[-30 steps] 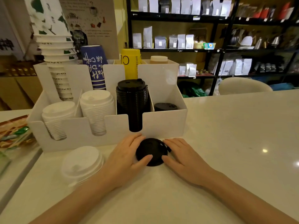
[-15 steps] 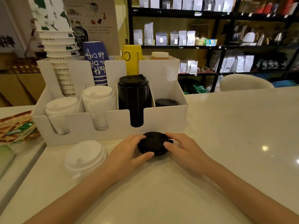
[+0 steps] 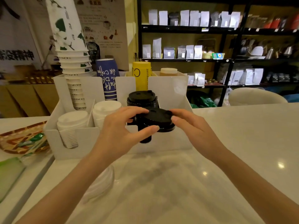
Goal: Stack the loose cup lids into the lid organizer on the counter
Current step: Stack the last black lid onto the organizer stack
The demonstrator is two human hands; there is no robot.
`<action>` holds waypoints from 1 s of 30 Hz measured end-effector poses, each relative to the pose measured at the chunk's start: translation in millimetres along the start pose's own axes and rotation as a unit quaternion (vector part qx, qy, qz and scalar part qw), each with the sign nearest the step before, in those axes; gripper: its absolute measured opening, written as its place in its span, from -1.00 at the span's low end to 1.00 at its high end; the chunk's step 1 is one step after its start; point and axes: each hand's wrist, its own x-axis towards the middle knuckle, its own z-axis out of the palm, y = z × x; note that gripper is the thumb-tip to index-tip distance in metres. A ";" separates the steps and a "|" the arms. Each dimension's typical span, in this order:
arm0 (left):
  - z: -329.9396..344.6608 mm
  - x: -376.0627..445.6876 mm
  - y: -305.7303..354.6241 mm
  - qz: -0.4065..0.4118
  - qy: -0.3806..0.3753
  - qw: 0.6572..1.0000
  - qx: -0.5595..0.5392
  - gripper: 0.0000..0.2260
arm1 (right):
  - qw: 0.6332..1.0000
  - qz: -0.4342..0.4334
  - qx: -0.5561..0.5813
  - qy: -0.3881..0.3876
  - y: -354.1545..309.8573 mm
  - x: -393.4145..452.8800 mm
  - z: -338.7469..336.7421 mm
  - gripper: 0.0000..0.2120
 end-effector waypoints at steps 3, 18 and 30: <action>-7.4 19.3 0.7 0.007 0.037 0.999 -0.016 -0.60 | 0.999 -0.010 0.030 0.031 -12.7 19.4 1.5 -0.69; 11.6 71.5 -39.2 -0.042 0.136 0.990 0.022 -0.57 | 0.988 0.047 0.140 0.047 -13.3 95.3 28.7 -0.69; 17.3 70.6 -45.9 -0.087 0.097 0.990 0.047 -0.60 | 0.989 0.066 0.126 0.039 2.4 102.9 29.4 -0.77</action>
